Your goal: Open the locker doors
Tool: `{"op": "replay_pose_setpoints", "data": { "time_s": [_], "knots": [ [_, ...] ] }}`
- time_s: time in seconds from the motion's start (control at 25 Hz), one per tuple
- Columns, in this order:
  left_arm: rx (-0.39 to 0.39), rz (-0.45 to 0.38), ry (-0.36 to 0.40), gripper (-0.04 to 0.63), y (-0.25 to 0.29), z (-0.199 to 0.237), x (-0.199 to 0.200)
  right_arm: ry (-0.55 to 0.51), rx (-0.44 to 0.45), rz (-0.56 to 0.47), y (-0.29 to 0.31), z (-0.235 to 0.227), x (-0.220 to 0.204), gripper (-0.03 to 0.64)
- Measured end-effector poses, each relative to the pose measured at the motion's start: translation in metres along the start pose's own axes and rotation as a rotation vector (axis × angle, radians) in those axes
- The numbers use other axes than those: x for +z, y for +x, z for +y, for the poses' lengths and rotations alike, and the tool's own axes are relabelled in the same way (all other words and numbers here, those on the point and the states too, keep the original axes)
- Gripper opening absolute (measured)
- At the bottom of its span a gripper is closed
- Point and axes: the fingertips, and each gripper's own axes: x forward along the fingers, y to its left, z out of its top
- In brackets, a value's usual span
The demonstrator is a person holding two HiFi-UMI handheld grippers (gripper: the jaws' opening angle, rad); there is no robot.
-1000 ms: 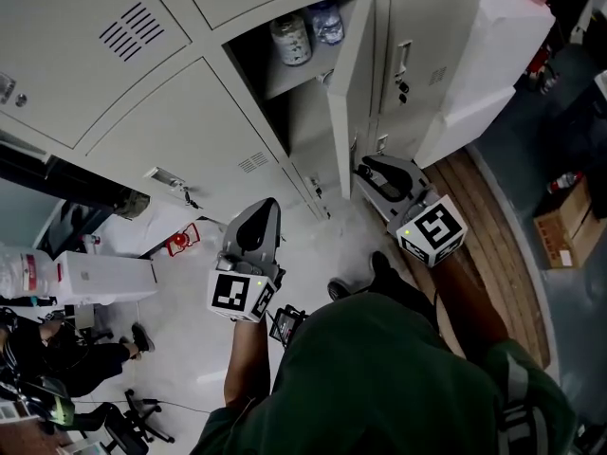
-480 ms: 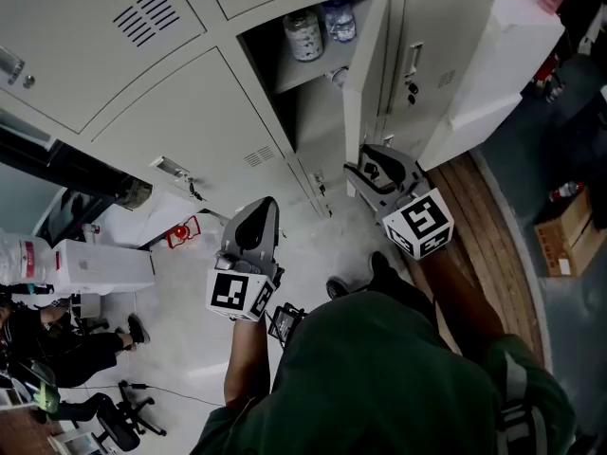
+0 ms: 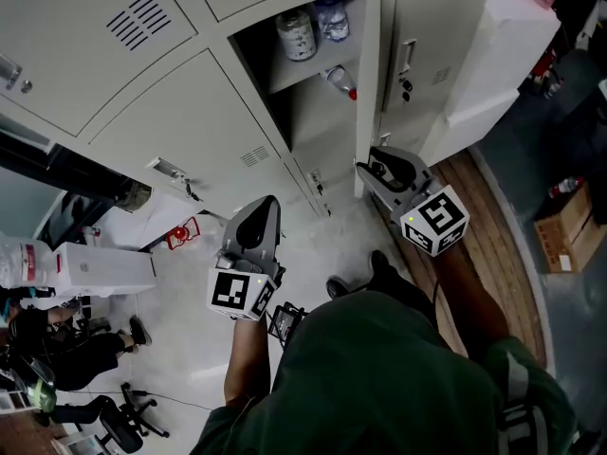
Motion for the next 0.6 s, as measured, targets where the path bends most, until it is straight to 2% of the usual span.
{"op": "replay_pose_setpoints", "data": {
  "time_s": [0.2, 0.6],
  "knots": [
    [-0.002, -0.001, 0.006, 0.000, 0.003, -0.008, 0.001, -0.013, 0.057, -0.018, -0.015, -0.008, -0.001, 0.126],
    [0.061, 0.001, -0.012, 0.000, 0.019, -0.032, 0.006, 0.023, 0.128, -0.029, -0.047, -0.028, -0.004, 0.126]
  ]
}}
